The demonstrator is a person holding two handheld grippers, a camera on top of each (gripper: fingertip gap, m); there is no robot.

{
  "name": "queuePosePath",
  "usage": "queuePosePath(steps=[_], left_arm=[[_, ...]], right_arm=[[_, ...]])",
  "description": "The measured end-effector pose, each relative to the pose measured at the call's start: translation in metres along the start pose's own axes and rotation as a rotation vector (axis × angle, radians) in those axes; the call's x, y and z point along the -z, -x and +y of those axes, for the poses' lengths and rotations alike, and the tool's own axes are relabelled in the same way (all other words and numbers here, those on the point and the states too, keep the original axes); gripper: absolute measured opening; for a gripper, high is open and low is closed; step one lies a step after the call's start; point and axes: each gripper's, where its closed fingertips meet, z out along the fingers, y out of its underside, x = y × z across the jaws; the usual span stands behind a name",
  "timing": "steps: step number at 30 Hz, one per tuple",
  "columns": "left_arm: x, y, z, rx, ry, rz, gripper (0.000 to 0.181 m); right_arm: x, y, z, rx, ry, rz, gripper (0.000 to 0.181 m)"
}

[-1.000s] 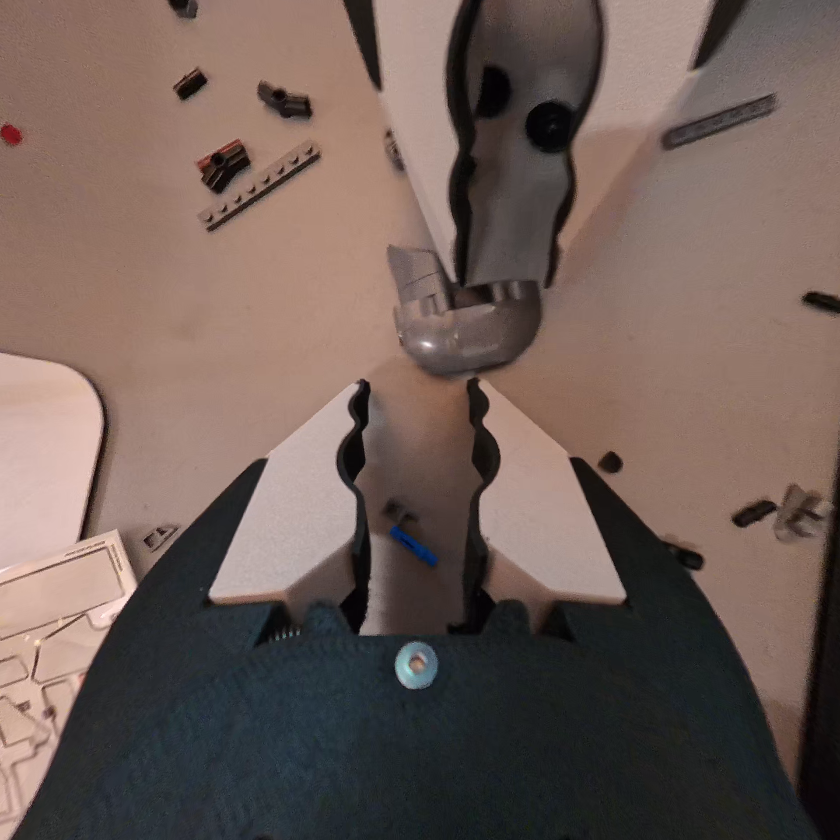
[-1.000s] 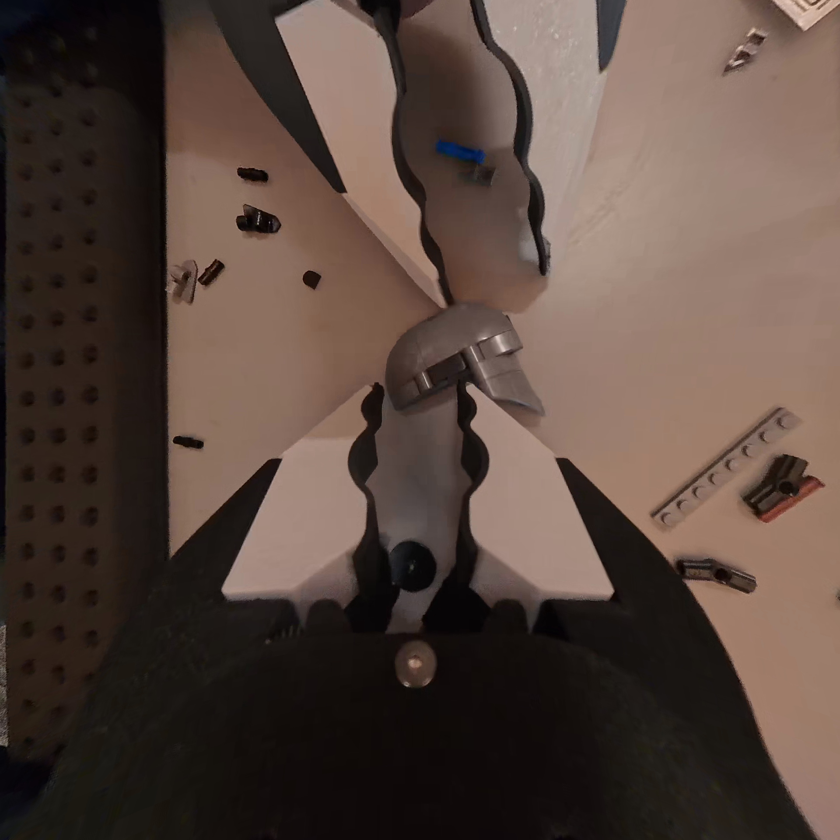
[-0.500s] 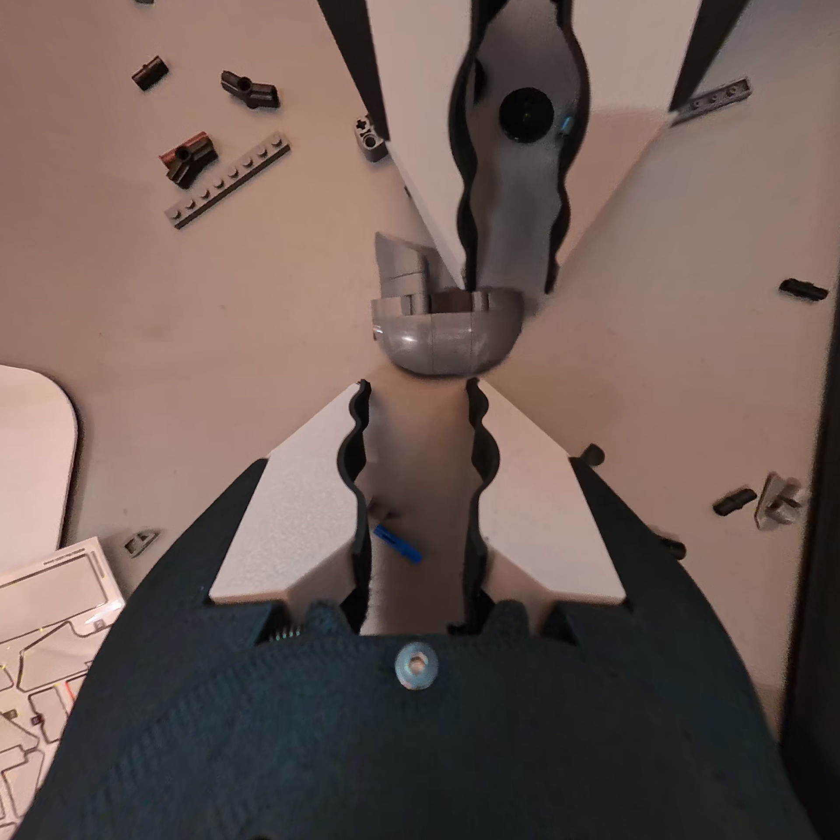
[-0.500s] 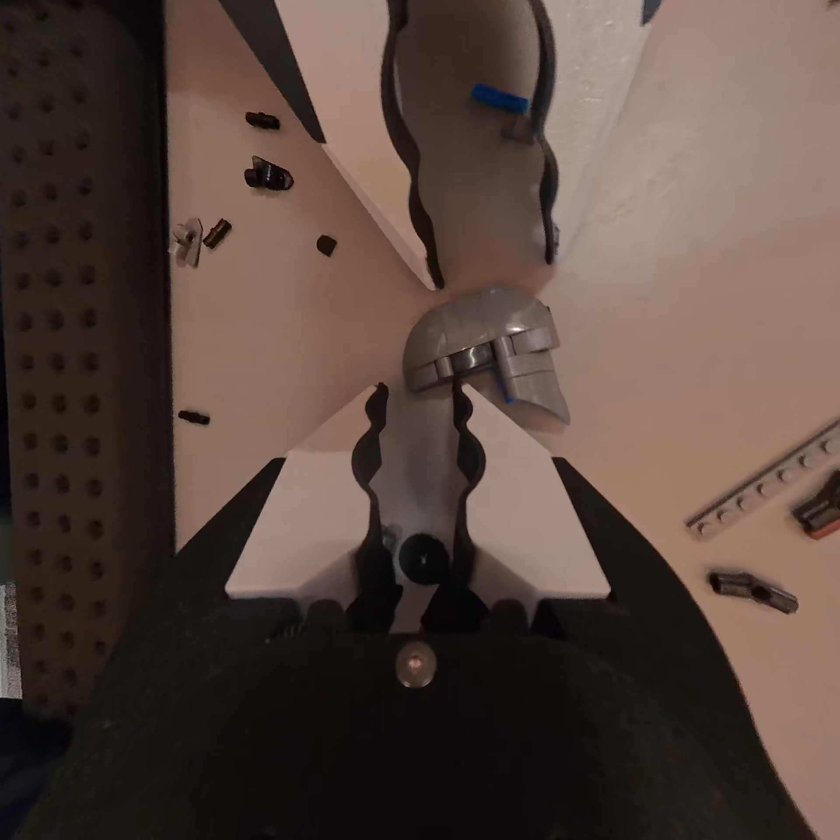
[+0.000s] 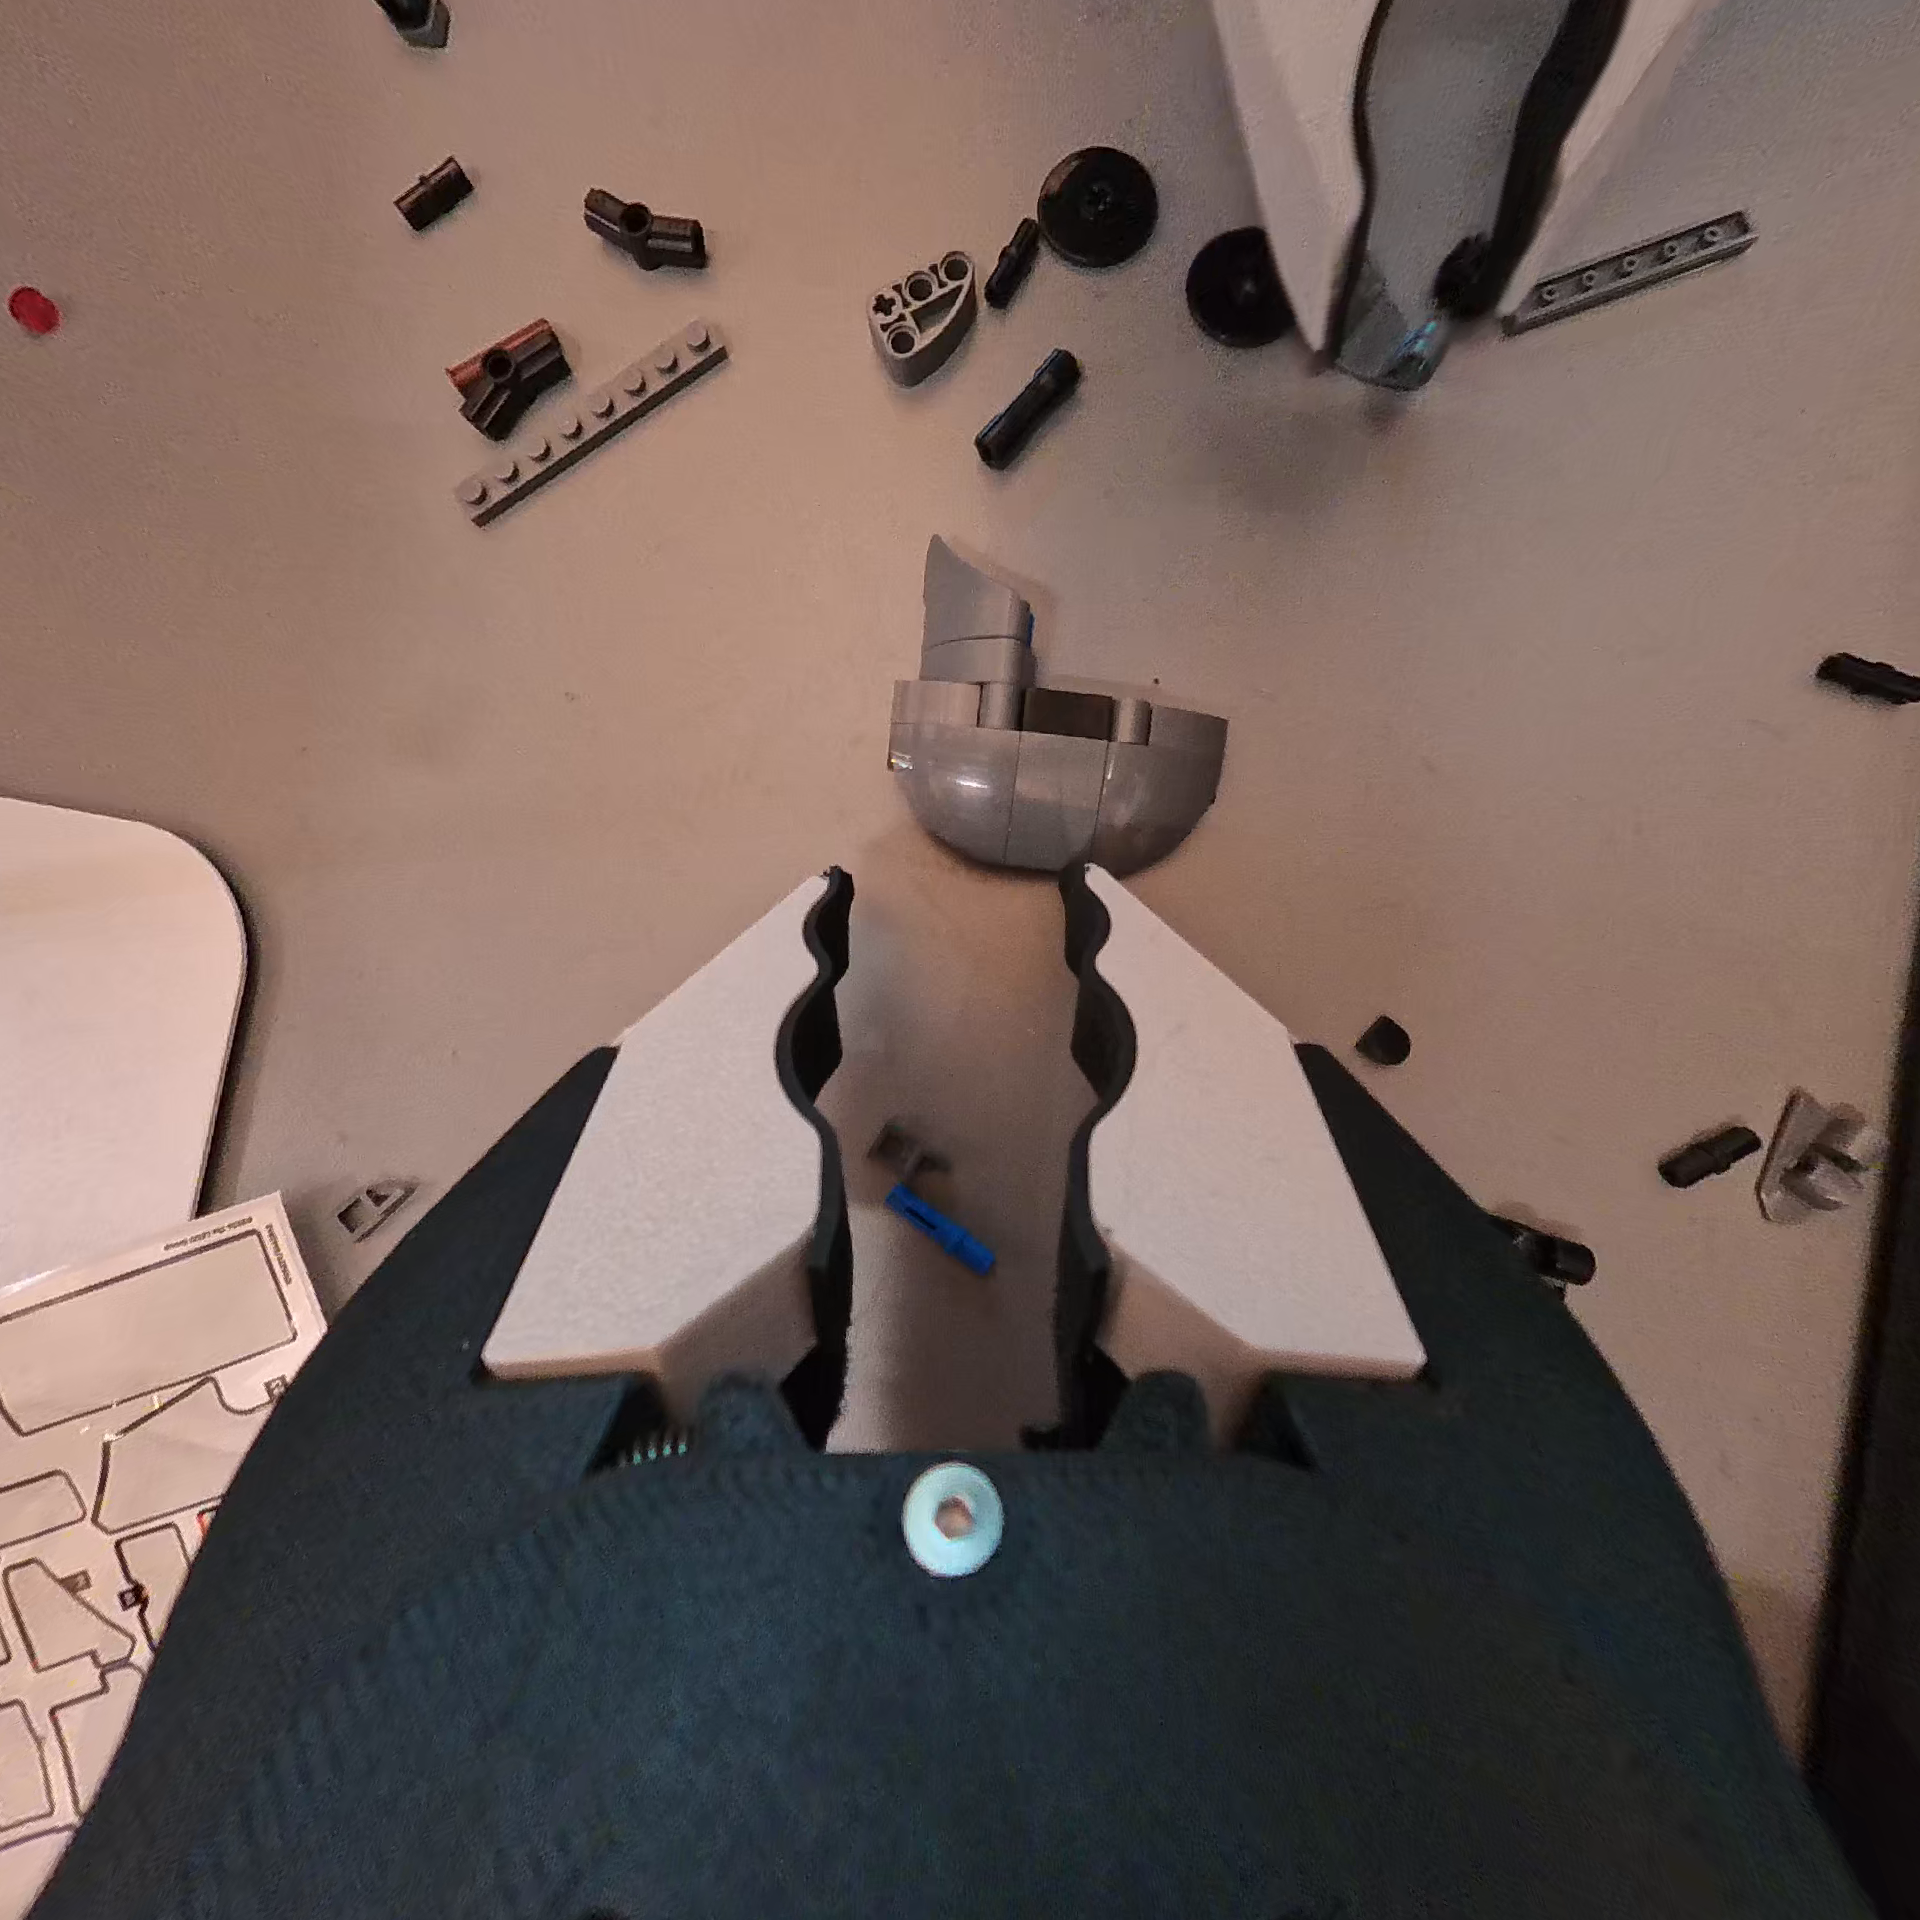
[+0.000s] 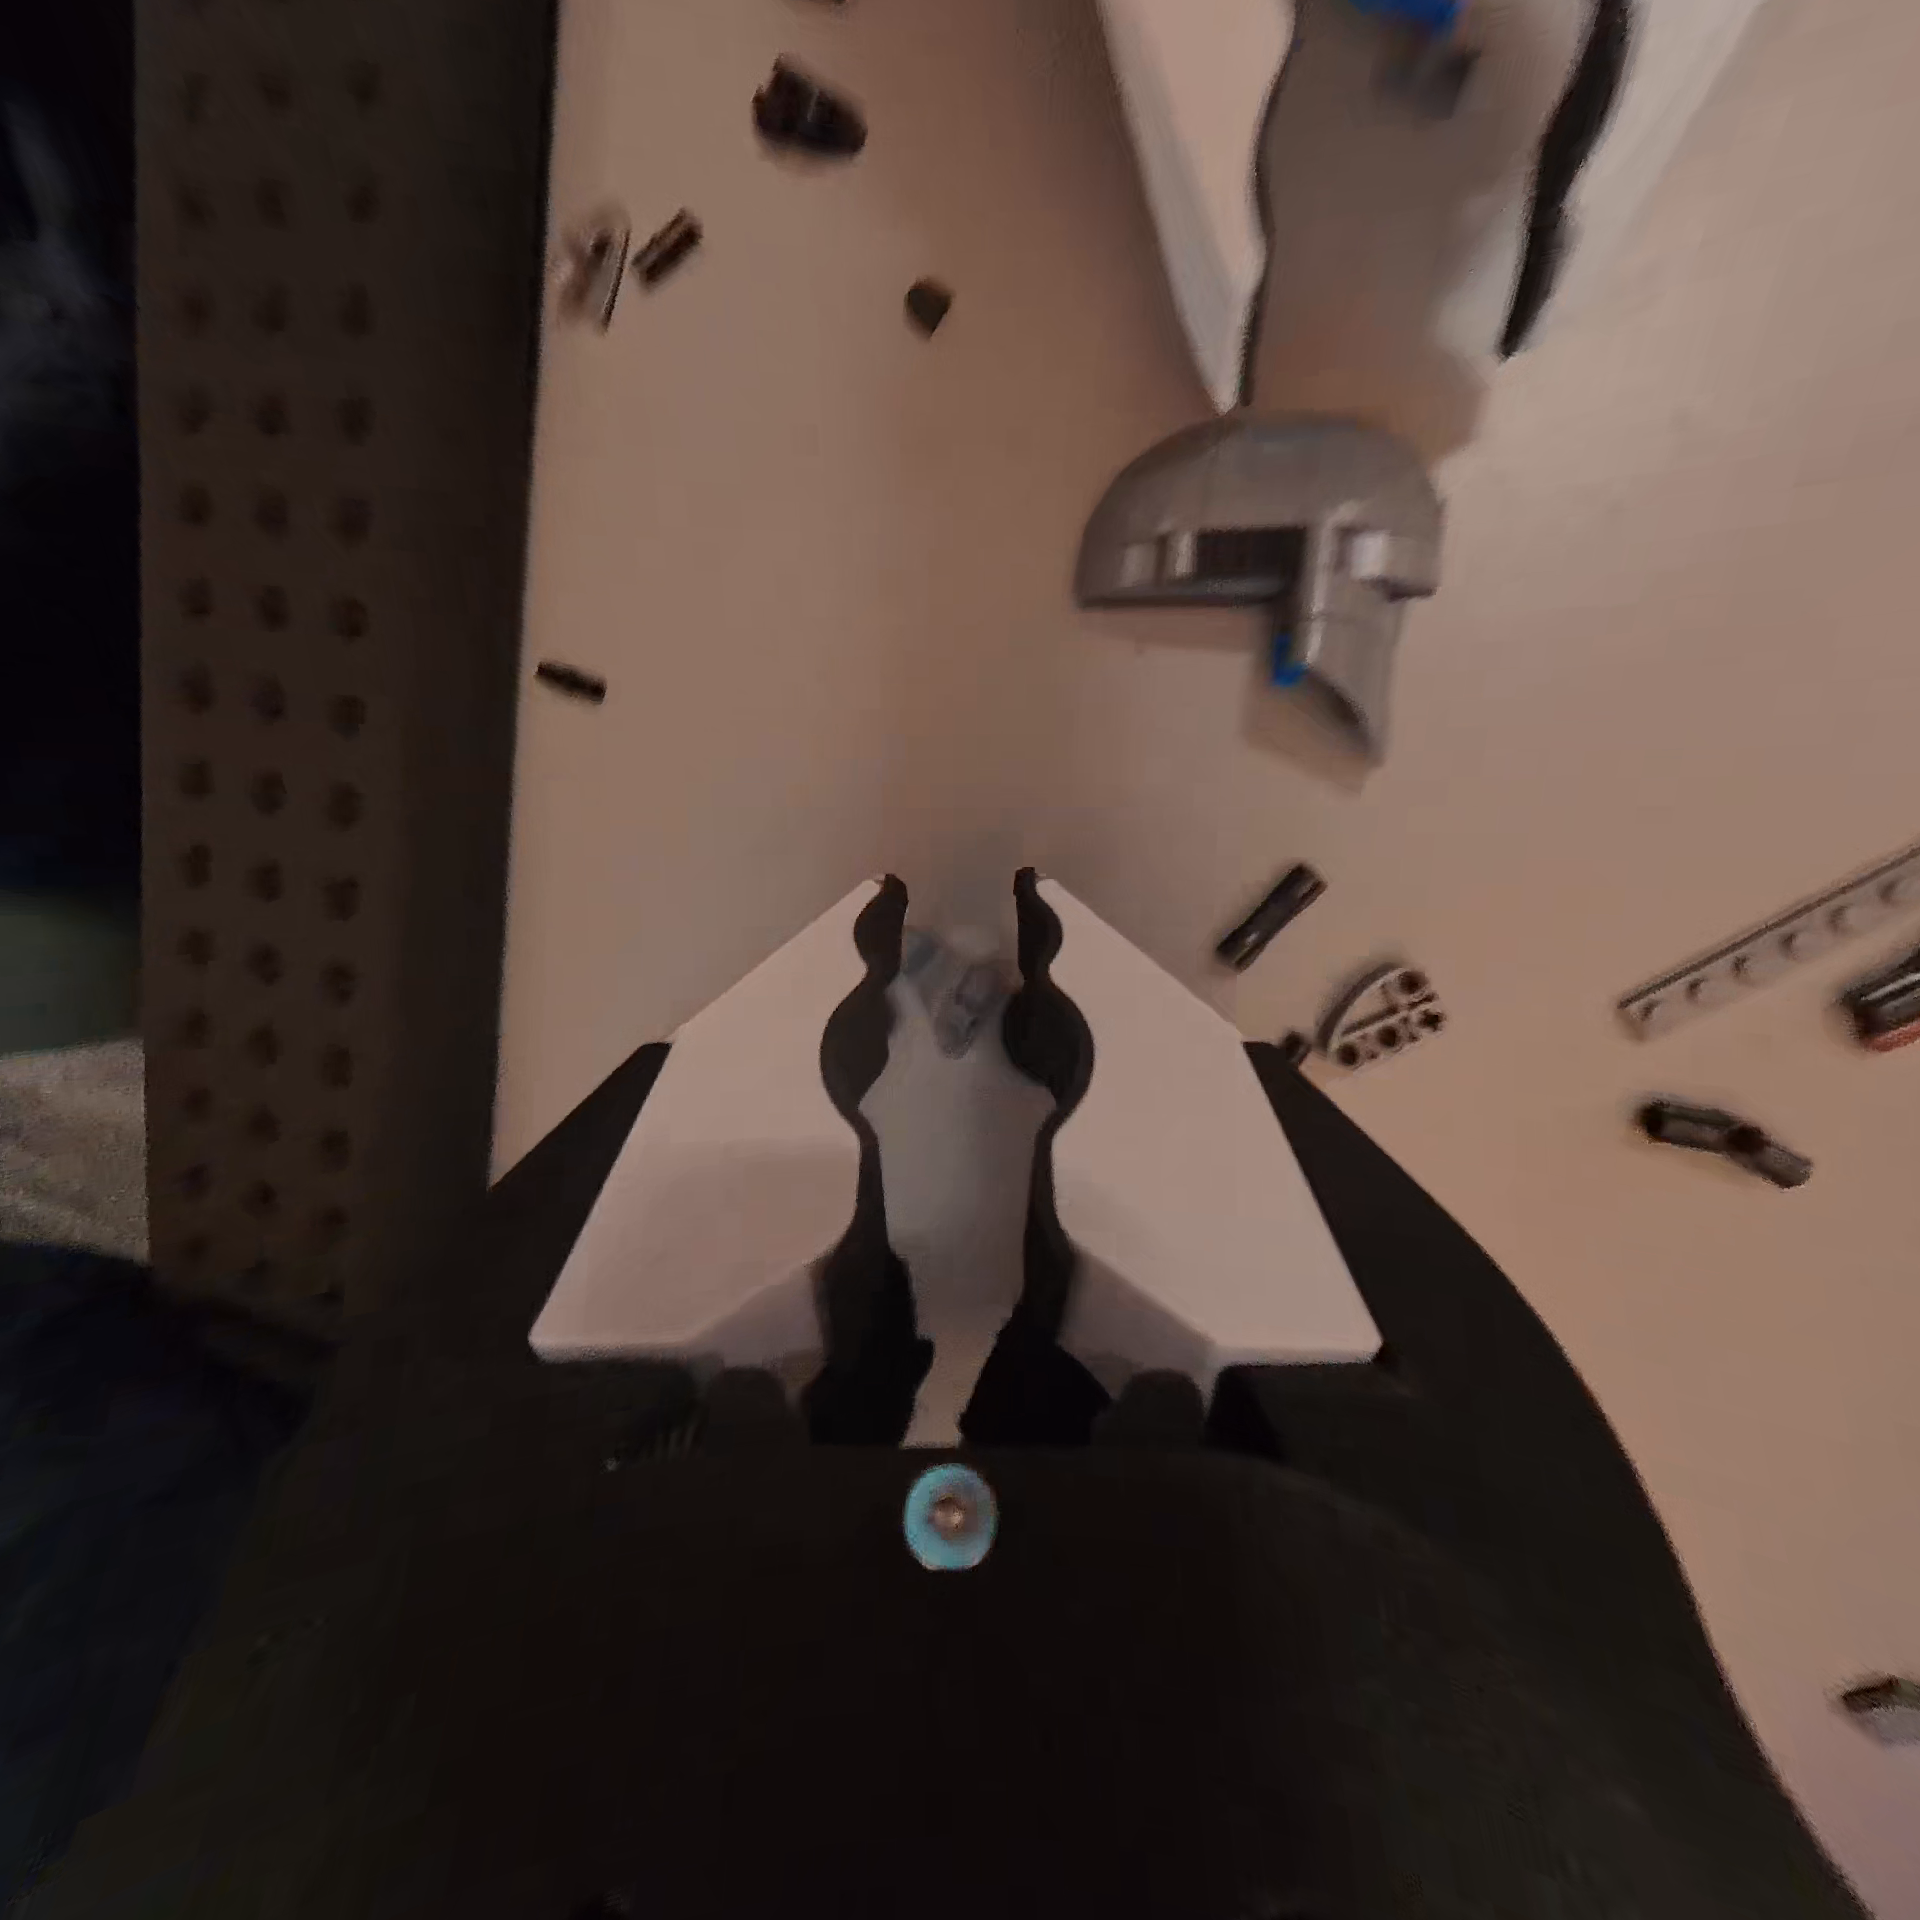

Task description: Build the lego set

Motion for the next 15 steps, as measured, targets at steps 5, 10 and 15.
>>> queuePosePath(steps=[5,10,15], left_arm=[[0.0,0.0,0.001,0.002,0.001,0.003,0.039],[0.0,-0.001,0.0,-0.003,0.0,0.002,0.039],[0.001,-0.001,0.0,-0.004,-0.004,0.002,0.039]], right_arm=[[-0.006,0.008,0.024,0.009,0.142,-0.011,0.017],[-0.011,0.007,0.026,0.032,0.172,-0.003,0.015],[-0.017,0.008,0.02,0.056,0.167,-0.011,0.009]])
